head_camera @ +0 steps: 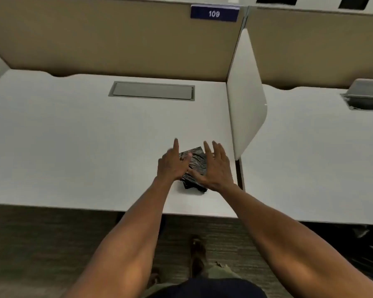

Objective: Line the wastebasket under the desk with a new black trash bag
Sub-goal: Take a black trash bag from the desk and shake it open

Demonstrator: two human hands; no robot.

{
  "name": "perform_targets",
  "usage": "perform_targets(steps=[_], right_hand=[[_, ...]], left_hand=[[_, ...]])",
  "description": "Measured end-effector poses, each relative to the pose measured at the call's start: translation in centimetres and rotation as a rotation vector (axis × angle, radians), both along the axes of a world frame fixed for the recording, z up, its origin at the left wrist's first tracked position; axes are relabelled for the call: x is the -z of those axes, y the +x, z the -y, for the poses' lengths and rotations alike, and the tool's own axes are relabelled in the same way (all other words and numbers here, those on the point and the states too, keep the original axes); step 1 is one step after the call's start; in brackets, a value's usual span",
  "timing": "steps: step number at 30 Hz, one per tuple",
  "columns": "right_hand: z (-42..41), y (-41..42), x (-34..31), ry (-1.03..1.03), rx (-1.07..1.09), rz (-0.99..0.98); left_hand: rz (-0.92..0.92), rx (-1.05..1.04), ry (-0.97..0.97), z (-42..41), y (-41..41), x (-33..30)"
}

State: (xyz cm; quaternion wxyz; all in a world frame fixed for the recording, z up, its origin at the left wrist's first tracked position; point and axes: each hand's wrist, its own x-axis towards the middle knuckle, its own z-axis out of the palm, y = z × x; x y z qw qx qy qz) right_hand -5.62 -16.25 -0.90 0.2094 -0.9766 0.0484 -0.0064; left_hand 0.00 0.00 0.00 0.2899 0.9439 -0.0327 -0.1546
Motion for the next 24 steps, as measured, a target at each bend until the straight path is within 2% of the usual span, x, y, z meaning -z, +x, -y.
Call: perform_targets(steps=[5,14,20,24], right_hand=[[0.0,1.0,3.8,-0.136,-0.171,-0.204],[-0.7,1.9,7.2,-0.142,-0.191,-0.304],[-0.3,2.4,6.8,0.084,-0.117,-0.224],[-0.2,2.8,4.6,0.311,-0.007,-0.087]], left_hand=[[-0.267,-0.268,-0.118,1.3,0.0,3.5],[-0.399,-0.465,-0.346,1.3,1.4,5.1],[-0.407,-0.513,-0.632,1.2,1.7,4.6],[-0.314,-0.567,-0.614,-0.2,1.5,3.8]])
